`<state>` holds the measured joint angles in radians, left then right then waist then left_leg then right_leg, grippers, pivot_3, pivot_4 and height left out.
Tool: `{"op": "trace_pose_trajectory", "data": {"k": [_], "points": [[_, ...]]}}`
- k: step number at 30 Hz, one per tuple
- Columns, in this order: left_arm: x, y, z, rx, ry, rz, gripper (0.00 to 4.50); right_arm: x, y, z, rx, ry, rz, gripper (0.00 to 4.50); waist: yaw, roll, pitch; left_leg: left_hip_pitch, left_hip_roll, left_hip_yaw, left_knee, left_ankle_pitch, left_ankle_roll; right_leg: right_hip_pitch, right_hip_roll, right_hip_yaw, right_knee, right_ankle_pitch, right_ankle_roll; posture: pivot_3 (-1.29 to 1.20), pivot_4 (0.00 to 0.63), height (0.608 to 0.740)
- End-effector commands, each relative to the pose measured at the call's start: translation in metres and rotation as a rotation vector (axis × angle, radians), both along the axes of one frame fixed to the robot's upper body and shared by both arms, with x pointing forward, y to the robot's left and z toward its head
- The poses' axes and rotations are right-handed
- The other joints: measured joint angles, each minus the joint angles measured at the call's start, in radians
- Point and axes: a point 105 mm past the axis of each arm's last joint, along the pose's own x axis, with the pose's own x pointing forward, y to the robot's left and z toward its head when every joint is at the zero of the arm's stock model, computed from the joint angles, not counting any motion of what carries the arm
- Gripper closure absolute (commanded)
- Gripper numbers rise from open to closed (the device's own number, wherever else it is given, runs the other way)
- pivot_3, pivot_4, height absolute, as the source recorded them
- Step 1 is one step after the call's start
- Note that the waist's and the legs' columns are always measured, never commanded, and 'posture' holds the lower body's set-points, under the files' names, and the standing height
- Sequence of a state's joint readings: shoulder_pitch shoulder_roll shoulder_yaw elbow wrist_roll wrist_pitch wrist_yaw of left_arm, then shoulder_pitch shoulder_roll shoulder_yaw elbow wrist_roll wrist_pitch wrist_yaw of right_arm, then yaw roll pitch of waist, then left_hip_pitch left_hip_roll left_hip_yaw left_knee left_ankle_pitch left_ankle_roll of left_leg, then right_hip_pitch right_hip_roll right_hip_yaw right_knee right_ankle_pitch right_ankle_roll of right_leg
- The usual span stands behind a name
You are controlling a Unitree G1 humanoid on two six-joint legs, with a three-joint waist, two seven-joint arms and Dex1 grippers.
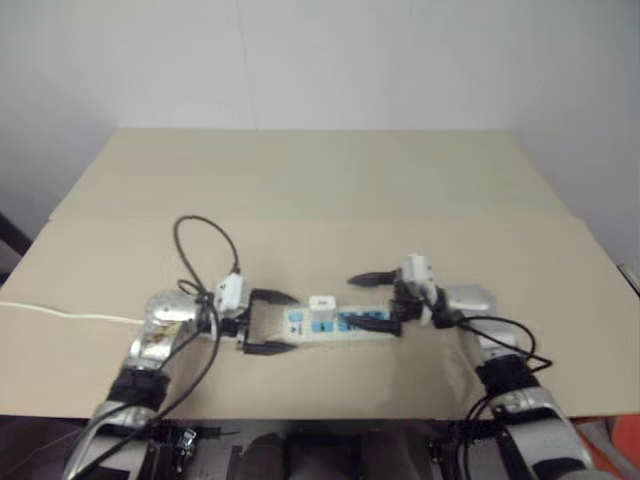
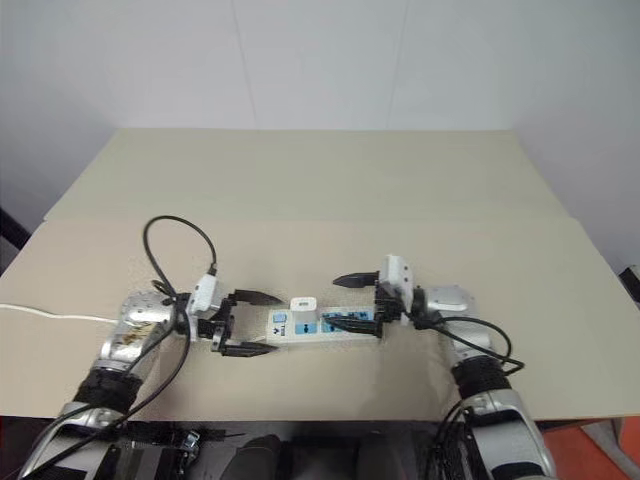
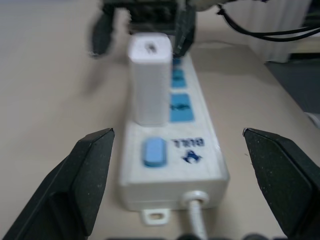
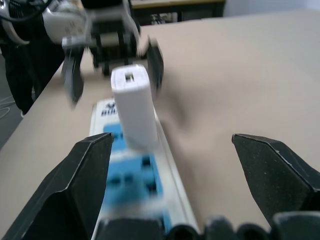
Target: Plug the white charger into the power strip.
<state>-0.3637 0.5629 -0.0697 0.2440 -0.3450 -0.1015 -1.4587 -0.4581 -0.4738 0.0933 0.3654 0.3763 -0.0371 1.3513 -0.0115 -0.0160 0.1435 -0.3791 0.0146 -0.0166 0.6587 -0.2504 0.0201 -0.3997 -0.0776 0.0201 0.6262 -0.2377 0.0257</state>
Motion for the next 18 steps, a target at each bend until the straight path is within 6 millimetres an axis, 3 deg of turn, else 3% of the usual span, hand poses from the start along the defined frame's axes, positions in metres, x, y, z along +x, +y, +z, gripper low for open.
{"op": "trace_pose_trajectory", "data": {"k": [1,5,8,12,18], "points": [[-0.007,0.028,0.026,-0.006,-0.032,0.08,0.02,-0.006,-0.032,0.035,-0.052,-0.09,-0.051,0.0,0.0,0.002,0.002,-0.004,0.0,0.001,0.0,0.0,0.0,-0.004,0.0,0.001,0.001,0.0,0.0,0.0,0.15,0.74],[-0.021,0.073,0.028,0.033,0.017,0.202,0.02,-0.018,-0.074,0.05,-0.178,-0.133,-0.155,0.0,-0.003,0.003,0.006,-0.006,0.0,0.001,-0.002,0.0,0.001,-0.007,0.001,0.0,-0.001,0.0,0.0,0.0,0.15,0.74],[-0.029,0.095,0.026,0.059,0.038,0.267,0.02,-0.031,-0.091,0.054,-0.255,-0.126,-0.173,0.0,-0.001,0.003,0.01,-0.004,0.0,0.002,-0.003,0.0,0.001,-0.006,0.002,-0.001,-0.001,-0.001,-0.001,0.0,0.15,0.74],[-0.033,0.104,0.028,0.07,0.032,0.292,0.02,-0.043,-0.1,0.055,-0.299,-0.097,-0.179,0.0,0.001,0.003,0.014,-0.004,0.001,0.007,-0.003,0.0,0.001,-0.005,0.001,-0.001,-0.002,-0.001,0.0,0.0,0.15,0.74],[-0.033,0.1,0.029,0.058,0.035,0.272,0.02,-0.05,-0.105,0.052,-0.354,-0.095,-0.169,0.0,0.001,0.001,0.015,-0.004,0.001,0.012,0.0,0.0,0.0,-0.005,0.001,0.0,-0.002,-0.002,0.002,0.0,0.15,0.74]]}}
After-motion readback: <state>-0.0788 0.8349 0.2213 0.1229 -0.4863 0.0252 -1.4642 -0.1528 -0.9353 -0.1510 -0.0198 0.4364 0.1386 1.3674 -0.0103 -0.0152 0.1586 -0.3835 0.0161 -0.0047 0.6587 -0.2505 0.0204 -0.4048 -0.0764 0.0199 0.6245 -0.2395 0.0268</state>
